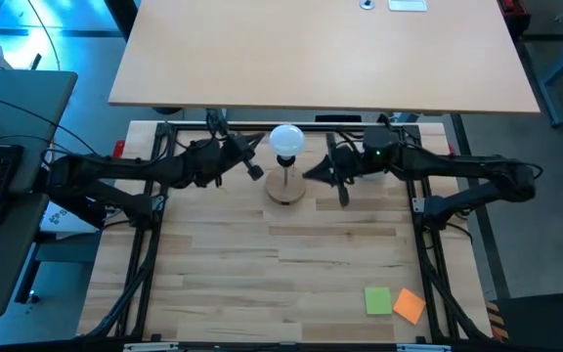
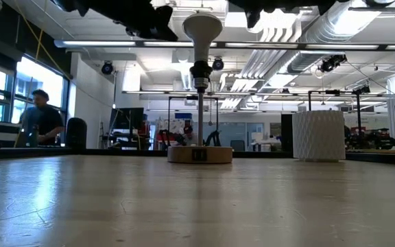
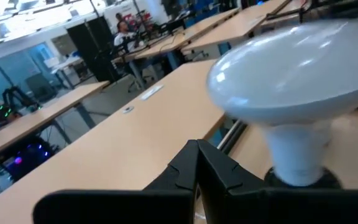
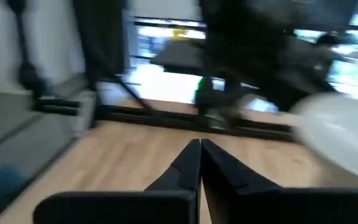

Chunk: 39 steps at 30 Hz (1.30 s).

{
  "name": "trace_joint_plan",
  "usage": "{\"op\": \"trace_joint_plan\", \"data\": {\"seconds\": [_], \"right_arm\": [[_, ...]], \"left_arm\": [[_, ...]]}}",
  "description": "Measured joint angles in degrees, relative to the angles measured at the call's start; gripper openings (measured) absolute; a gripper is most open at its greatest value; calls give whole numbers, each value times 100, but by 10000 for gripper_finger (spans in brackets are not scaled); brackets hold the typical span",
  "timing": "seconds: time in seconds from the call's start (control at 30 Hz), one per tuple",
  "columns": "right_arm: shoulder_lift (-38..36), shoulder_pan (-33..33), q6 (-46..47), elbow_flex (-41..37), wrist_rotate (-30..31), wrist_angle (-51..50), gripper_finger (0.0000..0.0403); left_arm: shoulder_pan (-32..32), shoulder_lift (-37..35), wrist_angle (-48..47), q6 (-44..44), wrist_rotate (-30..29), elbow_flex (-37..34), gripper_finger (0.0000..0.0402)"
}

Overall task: Screw lightbulb
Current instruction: Insert the white lightbulb into the desk lamp

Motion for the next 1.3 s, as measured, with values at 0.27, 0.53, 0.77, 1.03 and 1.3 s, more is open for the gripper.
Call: {"op": "trace_joint_plan", "data": {"seconds": [0.27,0.53,0.77,1.03,1.3], "right_arm": [[-114,-543,148,0,1999,-175,7],[-100,-1272,546,0,1761,-305,8],[96,-1326,658,0,1033,34,25],[304,-912,633,0,1049,380,25],[316,-193,528,0,434,403,25]], "left_arm": [[-496,-145,11,19,-11,0,0],[-750,-145,93,6,-10,0,0],[-607,-145,119,-331,400,0,0],[-274,-15,165,-488,412,0,0],[224,82,95,-532,575,-8,0]]}}
